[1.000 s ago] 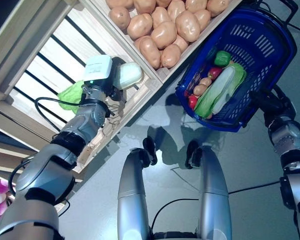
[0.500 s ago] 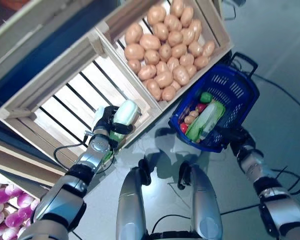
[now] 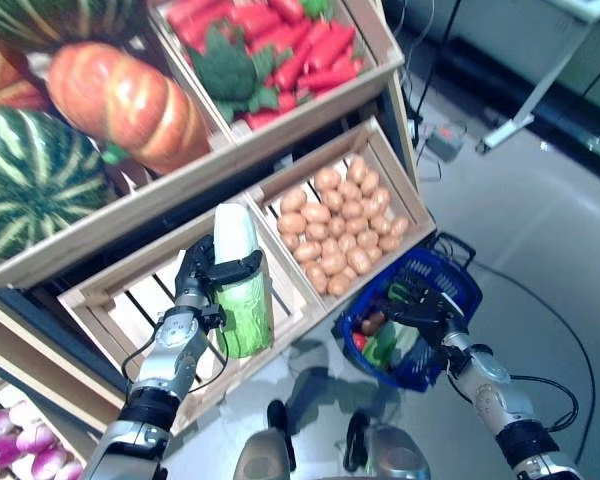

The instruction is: Put vegetables into the basket

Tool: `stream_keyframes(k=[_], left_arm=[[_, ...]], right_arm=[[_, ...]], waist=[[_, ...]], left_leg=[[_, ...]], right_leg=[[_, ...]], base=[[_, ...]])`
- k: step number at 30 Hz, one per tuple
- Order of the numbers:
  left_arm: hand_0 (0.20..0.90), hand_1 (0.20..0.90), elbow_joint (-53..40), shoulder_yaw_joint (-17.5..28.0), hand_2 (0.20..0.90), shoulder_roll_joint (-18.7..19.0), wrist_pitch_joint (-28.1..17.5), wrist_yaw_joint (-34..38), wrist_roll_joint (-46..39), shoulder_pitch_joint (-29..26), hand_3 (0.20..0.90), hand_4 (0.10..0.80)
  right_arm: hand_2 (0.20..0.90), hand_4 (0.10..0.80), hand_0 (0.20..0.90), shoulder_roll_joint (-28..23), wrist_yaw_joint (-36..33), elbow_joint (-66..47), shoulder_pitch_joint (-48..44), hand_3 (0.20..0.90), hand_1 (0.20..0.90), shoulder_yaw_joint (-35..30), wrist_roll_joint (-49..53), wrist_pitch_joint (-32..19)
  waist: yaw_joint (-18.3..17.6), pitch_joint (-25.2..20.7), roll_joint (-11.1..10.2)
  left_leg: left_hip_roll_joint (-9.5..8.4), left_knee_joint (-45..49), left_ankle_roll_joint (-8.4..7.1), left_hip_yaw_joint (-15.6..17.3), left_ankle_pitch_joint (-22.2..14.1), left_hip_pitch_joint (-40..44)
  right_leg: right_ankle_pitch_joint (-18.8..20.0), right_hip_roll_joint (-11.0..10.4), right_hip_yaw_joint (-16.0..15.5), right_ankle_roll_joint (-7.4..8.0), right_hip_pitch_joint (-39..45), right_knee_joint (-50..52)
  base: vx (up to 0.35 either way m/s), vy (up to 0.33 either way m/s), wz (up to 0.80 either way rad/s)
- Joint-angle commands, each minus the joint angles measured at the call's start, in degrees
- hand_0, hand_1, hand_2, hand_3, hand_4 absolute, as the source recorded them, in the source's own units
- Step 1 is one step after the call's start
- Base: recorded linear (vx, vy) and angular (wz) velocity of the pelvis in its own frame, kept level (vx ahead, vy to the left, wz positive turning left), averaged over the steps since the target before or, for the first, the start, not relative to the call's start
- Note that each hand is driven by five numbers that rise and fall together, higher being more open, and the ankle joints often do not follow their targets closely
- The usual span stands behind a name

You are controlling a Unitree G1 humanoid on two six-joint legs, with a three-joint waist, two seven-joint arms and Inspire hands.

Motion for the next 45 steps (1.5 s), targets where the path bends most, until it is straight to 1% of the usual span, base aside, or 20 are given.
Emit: stream_keyframes(k=[1, 4, 5, 7, 9, 14, 21, 23, 27, 36, 41, 45], left_arm=[[0.300, 0.300, -6.6, 4.2, 0.300, -1.2, -8.8, -4.4, -4.6, -1.3, 0.300, 0.400], [0.300, 0.300, -8.8, 4.4, 0.300, -1.9, -9.7, -6.4, -6.6, -1.6, 0.300, 0.400], [0.300, 0.300, -9.9, 4.0, 0.300, -2.2, -10.4, -7.5, -7.1, -2.3, 0.300, 0.400], [0.300, 0.300, -10.7, 3.2, 0.300, -2.5, -11.3, -7.7, -5.1, -3.1, 0.300, 0.400], [0.300, 0.300, -12.2, 3.0, 0.300, -2.3, -10.6, -7.3, -2.6, -2.9, 0.300, 0.400], [0.300, 0.300, -13.5, 2.6, 0.300, -1.5, -9.4, -8.7, -0.6, -1.4, 0.300, 0.400], [0.300, 0.300, -15.0, 0.8, 0.300, -2.1, -9.0, -11.0, 1.0, -0.8, 0.300, 0.400], [0.300, 0.300, -15.4, -0.1, 0.300, -2.5, -8.5, -11.7, 1.1, -0.5, 0.300, 0.400], [0.300, 0.300, -15.2, -1.2, 0.300, -2.9, -8.4, -13.1, 0.6, -0.6, 0.300, 0.400], [0.300, 0.300, -16.1, -4.1, 0.300, -4.4, -8.5, -15.5, 0.3, -0.7, 0.300, 0.400], [0.300, 0.300, -17.5, -5.7, 0.300, -5.1, -8.7, -14.7, 0.2, -1.4, 0.300, 0.400], [0.300, 0.300, -18.9, -6.5, 0.300, -5.9, -8.4, -15.2, -0.3, -1.6, 0.300, 0.400]], right_arm=[[0.900, 0.800, 0.900, -0.1, 6.6, -4.0, -0.8, 0.900, 0.900, 0.4, 1.5, 0.0], [0.900, 0.800, 0.900, 0.6, 8.6, -5.8, -0.8, 0.900, 0.900, 0.5, 3.6, 1.9], [0.900, 0.800, 0.900, 1.0, 9.7, -6.6, -1.1, 0.900, 0.900, 0.7, 4.5, 2.3], [0.900, 0.800, 0.900, 1.4, 9.7, -7.5, -1.6, 0.900, 0.900, 0.9, 4.9, 2.2], [0.900, 0.800, 0.900, 1.3, 10.1, -9.3, -1.3, 0.900, 0.900, 0.7, 4.8, 2.7], [0.900, 0.800, 0.900, 1.1, 13.0, -13.5, -0.2, 0.900, 0.900, 0.8, 7.1, 3.5], [0.900, 0.800, 0.900, 1.9, 15.0, -18.2, -1.0, 0.900, 0.900, 2.6, 9.0, 5.2], [0.900, 0.800, 0.900, 2.0, 15.2, -19.3, -1.3, 0.900, 0.900, 3.4, 8.7, 4.9], [0.900, 0.800, 0.900, 2.1, 14.6, -20.6, -2.4, 0.900, 0.900, 4.6, 9.6, 5.2], [0.900, 0.800, 0.900, 4.1, 13.8, -19.5, -2.5, 0.900, 0.900, 9.3, 12.2, 9.4], [0.900, 0.800, 0.900, 6.1, 12.2, -18.3, -2.2, 0.900, 0.900, 11.6, 15.0, 9.1], [0.900, 0.800, 0.900, 7.5, 9.3, -17.2, -2.5, 0.900, 0.900, 13.2, 14.1, 7.7]], waist=[[0.7, -7.2, 1.3], [0.7, -8.4, 1.5], [0.7, -8.8, 1.5], [0.7, -9.6, 1.5], [0.7, -10.2, 1.5], [0.8, -10.7, 1.4], [0.9, -10.9, 1.2], [1.0, -10.8, 1.1], [1.3, -10.8, 1.0], [1.7, -10.8, 0.8], [1.9, -10.7, 0.8], [2.2, -10.7, 0.9]], left_leg=[[-3.12, -2.9, 0.40, -0.2, -4.4, 4.3], [-3.26, -6.7, 0.12, -0.1, -3.0, 6.0], [-3.26, -6.8, 0.08, -0.2, -3.2, 6.0], [-3.36, -6.8, 0.22, -0.5, -3.6, 5.9], [-3.33, -6.8, 0.41, -0.3, -3.8, 6.2], [-3.39, -6.8, 0.89, -0.2, -4.3, 7.0], [-3.43, -6.8, 1.15, -0.2, -4.9, 7.9], [-3.47, -6.8, 1.23, -0.3, -5.0, 8.1], [-3.55, -6.8, 1.31, -0.3, -5.1, 8.4], [-3.72, -6.8, 1.64, -0.6, -5.3, 9.0], [-3.80, -6.8, 1.74, -0.9, -5.3, 9.1], [-3.84, -6.8, 1.76, -1.1, -5.3, 9.1]], right_leg=[[6.3, 1.4, 0.3, -2.51, 3.6, -10.5], [7.8, 1.8, -0.4, -2.08, 5.2, -13.8], [7.9, 1.9, -0.5, -1.96, 5.3, -14.1], [7.9, 1.9, -0.6, -1.82, 5.2, -14.1], [7.8, 1.9, -0.6, -1.77, 5.4, -14.1], [7.7, 2.1, -0.2, -1.80, 6.0, -14.1], [7.4, 2.2, 0.3, -1.78, 6.7, -14.1], [7.3, 2.2, 0.4, -1.78, 6.9, -14.1], [7.2, 2.2, 0.6, -1.74, 7.3, -14.1], [7.3, 2.0, 0.9, -1.63, 7.8, -14.1], [7.4, 1.8, 0.9, -1.52, 7.9, -14.1], [7.4, 1.7, 0.7, -1.52, 8.0, -14.1]], base=[[0.010, 0.025, 0.15], [-0.003, 0.020, 0.12], [-0.019, 0.019, 0.08], [-0.006, 0.010, 0.04], [0.018, 0.004, 0.04], [0.032, -0.002, -0.02], [0.038, -0.004, -0.02], [0.036, -0.006, 0.01], [0.032, -0.002, 0.00], [0.000, 0.000, 0.00], [0.000, 0.000, 0.00], [0.000, 0.000, 0.00]])
